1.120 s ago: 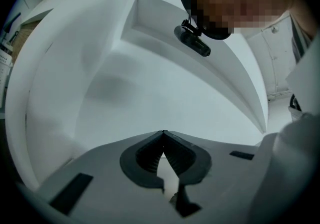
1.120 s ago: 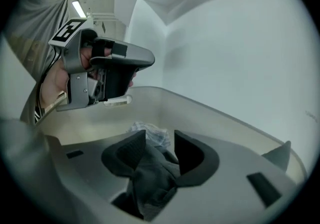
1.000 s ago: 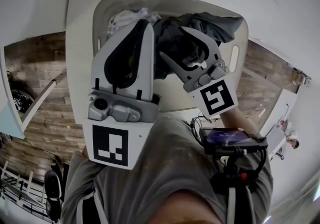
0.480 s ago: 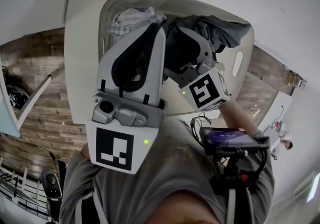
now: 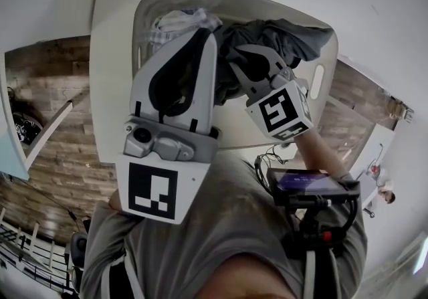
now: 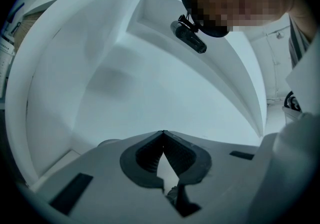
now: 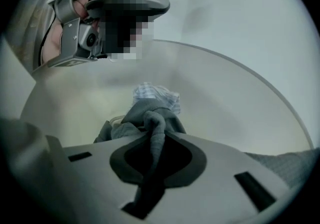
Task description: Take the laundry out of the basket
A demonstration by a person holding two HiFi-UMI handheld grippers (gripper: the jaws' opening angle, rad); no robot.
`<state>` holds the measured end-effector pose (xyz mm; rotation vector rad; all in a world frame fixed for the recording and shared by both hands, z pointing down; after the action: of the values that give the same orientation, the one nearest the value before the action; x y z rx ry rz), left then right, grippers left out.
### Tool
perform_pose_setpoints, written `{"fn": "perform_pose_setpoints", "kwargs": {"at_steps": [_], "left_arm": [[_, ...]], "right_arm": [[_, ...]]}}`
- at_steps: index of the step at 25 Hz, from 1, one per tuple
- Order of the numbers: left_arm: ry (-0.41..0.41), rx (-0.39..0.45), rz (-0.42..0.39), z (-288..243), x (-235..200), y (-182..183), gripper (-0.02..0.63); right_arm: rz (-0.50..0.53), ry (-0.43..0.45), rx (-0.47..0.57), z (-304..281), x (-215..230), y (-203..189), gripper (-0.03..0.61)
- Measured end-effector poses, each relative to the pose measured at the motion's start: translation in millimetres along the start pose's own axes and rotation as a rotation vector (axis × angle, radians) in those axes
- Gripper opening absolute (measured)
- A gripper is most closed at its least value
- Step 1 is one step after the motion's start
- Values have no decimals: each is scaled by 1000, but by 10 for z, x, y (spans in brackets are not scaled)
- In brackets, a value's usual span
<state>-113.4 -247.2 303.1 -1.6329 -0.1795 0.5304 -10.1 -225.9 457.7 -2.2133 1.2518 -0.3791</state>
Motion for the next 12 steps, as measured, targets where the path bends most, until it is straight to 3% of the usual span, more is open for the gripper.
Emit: {"fn": "perform_pose_setpoints", "kwargs": {"at_steps": [5,12], "left_arm": [[2,10,-35,38,133,99,8],[-5,49,-117,113,383,284,8]], "right_arm": [[-109,-34,86,225,156,62,37],[-223,-150,283,654,330,205,37]]}}
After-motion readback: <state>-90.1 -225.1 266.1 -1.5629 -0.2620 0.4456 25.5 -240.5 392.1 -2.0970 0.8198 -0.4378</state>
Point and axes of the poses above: the fingertips, and each gripper's own axes: z backward along the fingers, x to its right, y out of its top, the point moved 2 cm from there along z, backward along the fingers, and after that the axes turned 10 degrees about -z, right-handed, at the moved point
